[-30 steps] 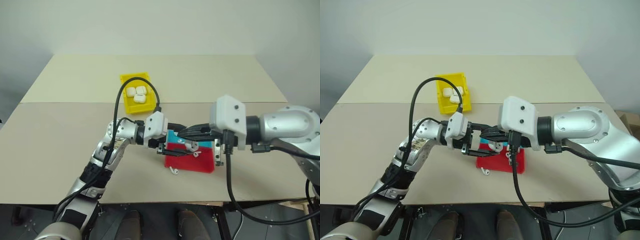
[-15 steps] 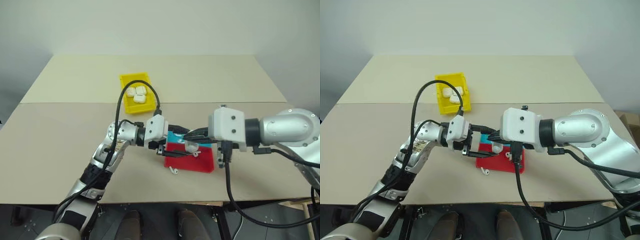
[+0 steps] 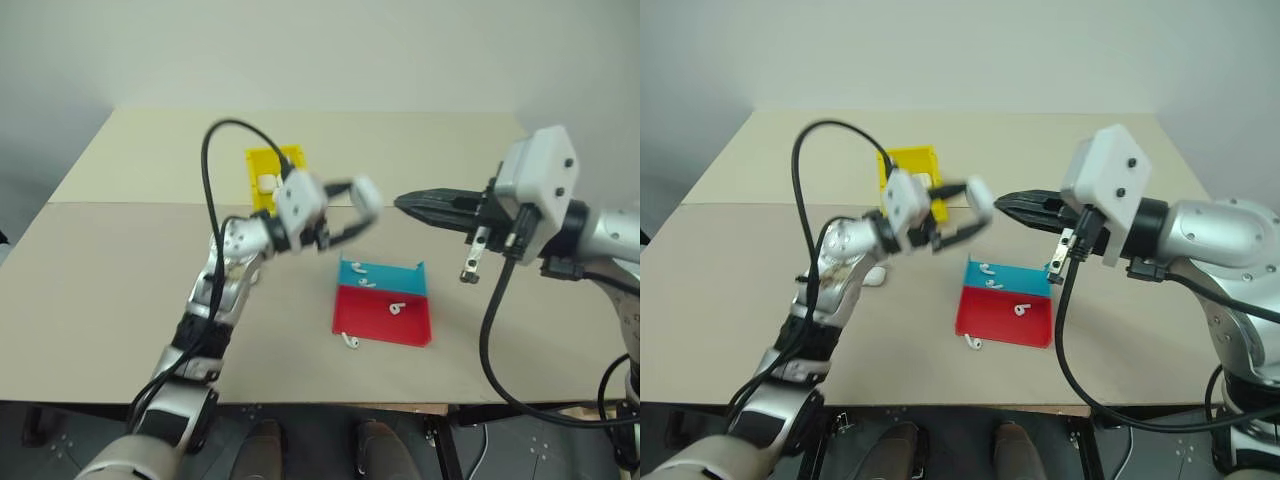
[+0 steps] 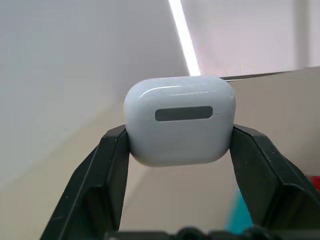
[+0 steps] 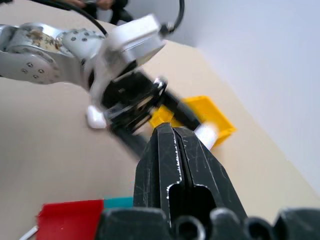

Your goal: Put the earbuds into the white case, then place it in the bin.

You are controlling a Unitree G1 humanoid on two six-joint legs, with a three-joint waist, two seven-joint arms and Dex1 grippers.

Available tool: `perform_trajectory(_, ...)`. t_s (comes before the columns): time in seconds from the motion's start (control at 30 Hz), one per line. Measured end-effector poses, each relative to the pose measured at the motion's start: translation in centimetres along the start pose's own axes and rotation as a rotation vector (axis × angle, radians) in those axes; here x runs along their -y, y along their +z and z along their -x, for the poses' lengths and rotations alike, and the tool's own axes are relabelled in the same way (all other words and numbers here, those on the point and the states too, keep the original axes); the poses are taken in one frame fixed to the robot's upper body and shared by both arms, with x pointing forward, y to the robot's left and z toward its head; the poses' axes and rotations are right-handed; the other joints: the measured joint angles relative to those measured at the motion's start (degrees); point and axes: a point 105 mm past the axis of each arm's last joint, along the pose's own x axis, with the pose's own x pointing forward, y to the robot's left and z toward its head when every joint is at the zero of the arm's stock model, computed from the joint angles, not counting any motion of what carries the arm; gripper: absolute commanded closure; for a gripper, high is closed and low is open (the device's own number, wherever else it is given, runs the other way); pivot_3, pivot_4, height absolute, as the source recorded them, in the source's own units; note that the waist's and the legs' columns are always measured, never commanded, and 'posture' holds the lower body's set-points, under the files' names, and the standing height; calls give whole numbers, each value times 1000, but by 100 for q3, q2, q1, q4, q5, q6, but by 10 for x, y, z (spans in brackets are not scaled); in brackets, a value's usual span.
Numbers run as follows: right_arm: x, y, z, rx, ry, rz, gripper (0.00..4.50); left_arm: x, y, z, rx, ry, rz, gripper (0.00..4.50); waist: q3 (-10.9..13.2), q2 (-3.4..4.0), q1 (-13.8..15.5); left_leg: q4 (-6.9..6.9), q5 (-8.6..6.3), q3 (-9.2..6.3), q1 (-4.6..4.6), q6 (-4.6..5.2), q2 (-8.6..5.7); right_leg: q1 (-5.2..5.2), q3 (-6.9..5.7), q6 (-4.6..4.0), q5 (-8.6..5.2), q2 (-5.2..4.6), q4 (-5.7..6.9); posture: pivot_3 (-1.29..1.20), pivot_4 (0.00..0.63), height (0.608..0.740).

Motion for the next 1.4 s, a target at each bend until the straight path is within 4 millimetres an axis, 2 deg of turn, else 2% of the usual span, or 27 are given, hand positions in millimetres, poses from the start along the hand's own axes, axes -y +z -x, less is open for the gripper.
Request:
perform_trajectory(0.07,-4,-16,1,-39,-28,-55,4482,-35,-1,-9,-47,209,-24,1749,0,0,7,0,0,0,-2,0,-5,1,1,4,2,-5,-4,0,150,740)
perform_trajectory(0.13,-10,-28,1,-71,-41,-94,4482,-64,-11,-10,-116,380,-43,1749,0,0,-12,-1,-2,1,-2,3,-8,-3,5,5,2,-5,-4,0,150,740)
perform_trajectory(0.23,-16,-37,1,-107,-47,-103,4482,-85,-42,-9,-266,523,-46,1749,0,0,-27,-6,-2,0,-4,3,-9,-6,4,5,2,-4,-6,0,150,740)
perform_trajectory(0.43,-18,-49,-1,-157,-69,-121,4482,-85,-88,2,-450,590,-51,1749,2,-3,-21,-7,-2,1,-12,2,-11,-9,1,5,2,-6,-14,0,150,740)
perform_trajectory(0.47,-18,-50,0,-164,-73,-123,4500,-84,-93,3,-471,585,-60,1026,2,-4,-17,-8,-2,2,-14,2,-11,-9,1,5,2,-6,-17,0,150,740)
perform_trajectory(0.53,-20,-54,1,-178,-80,-129,4500,-81,-97,4,-486,571,-77,509,2,-4,-14,-10,-2,2,-16,2,-10,-9,0,6,3,-6,-22,0,150,740)
perform_trajectory(0.6,-22,-57,2,-190,-83,-133,4500,-81,-95,2,-473,569,-87,37,2,-4,-10,-11,-2,2,-17,2,-11,-9,0,7,5,-7,-26,0,150,740)
perform_trajectory(0.83,-25,-62,3,-213,-85,-135,4500,-85,-86,2,-426,581,-105,37,2,-4,-8,-11,-2,3,-19,2,-10,-7,0,10,12,-7,-34,0,150,740)
perform_trajectory(0.9,-26,-64,2,-219,-79,-135,4500,-82,-78,-1,-352,526,-48,37,2,-3,-12,-11,-2,4,-19,1,-10,-7,0,9,12,-7,-35,0,150,740)
perform_trajectory(1.0,-26,-65,3,-230,-78,-131,4500,-65,-62,3,-178,358,127,37,1,-1,-33,-14,-2,8,-19,1,-6,-8,1,7,13,-8,-39,0,150,740)
perform_trajectory(1.1,-30,-71,9,-267,-54,-133,4500,-54,-57,29,-136,180,191,37,0,0,-95,-15,-2,8,-16,1,-3,-8,1,6,13,-6,-35,0,150,740)
perform_trajectory(1.27,-37,-86,40,-364,6,-108,4500,-34,-55,96,-228,-72,160,37,-1,1,-109,-16,-2,8,-7,1,-1,-2,3,6,13,-7,-33,0,150,740)
perform_trajectory(1.4,-42,-90,63,-415,87,-43,4500,-15,-46,139,-321,-262,104,37,-1,2,-81,-6,-2,12,7,1,2,16,2,7,13,-8,-34,0,150,740)
